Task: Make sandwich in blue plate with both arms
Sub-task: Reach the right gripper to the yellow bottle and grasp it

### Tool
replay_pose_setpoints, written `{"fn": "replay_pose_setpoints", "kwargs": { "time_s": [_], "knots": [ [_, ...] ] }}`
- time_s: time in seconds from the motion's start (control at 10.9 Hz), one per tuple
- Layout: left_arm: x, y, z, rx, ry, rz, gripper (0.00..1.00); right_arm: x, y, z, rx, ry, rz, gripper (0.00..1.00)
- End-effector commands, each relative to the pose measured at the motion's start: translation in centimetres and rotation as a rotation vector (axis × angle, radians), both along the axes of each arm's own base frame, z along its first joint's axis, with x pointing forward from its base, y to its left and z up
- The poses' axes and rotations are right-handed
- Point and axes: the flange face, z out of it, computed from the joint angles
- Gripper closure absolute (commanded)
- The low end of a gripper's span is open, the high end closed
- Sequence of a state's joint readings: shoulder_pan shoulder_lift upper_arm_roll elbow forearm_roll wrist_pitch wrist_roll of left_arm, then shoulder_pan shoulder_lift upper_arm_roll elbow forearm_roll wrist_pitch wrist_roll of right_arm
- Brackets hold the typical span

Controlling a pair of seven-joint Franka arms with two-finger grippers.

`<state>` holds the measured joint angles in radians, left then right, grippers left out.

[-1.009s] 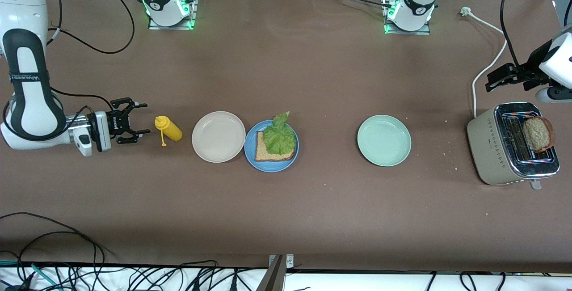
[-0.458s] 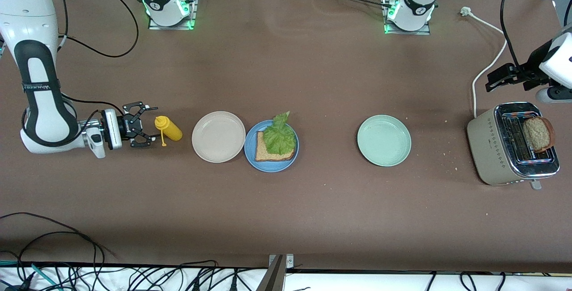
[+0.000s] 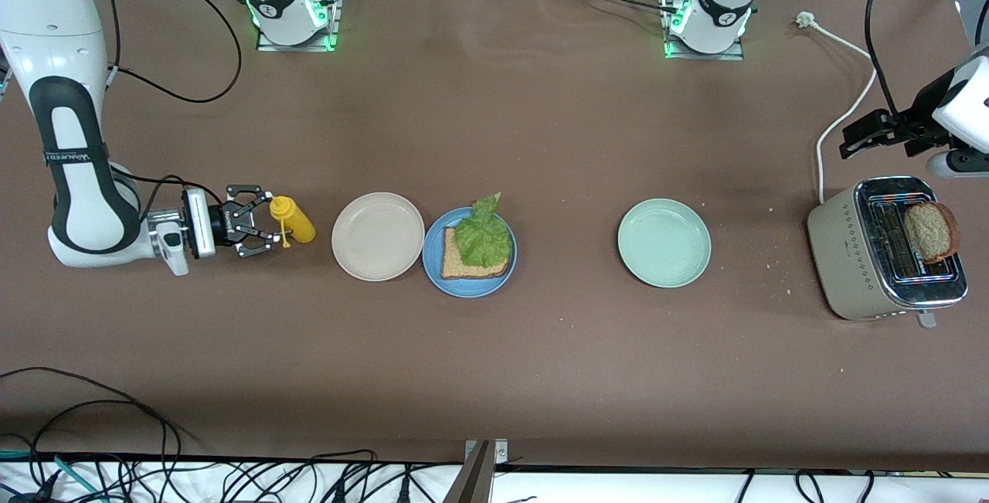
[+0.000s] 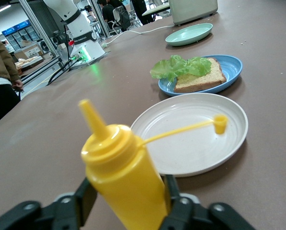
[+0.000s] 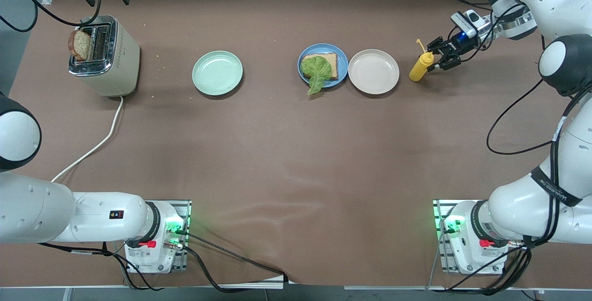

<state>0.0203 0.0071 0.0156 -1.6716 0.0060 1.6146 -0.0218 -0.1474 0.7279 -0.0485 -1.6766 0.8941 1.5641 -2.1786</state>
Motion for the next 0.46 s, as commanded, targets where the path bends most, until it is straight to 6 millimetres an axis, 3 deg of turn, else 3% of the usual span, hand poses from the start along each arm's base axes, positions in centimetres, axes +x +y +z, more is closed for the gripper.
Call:
{"fn": "replay_pose_setpoints", "kwargs": {
  "time_s": [0.0,0.18,0.37],
  "knots": [
    [-0.3,0.2,0.2,-0.015,-0.013,-0.016,0.0,0.6,0.2,0.0,0.004,0.0,0.0,0.95],
    [-0.3,-0.3,0.4,-0.015,-0.016,-0.024,0.0,1.1,-0.1,0.8,-0.082,0.074,0.0,1.0],
    [-0.3,-0.2,0.4,-0.015,-0.016,-0.022,0.0,2.7,0.1,3.4,-0.211,0.166,-0.026,1.0]
  ]
}}
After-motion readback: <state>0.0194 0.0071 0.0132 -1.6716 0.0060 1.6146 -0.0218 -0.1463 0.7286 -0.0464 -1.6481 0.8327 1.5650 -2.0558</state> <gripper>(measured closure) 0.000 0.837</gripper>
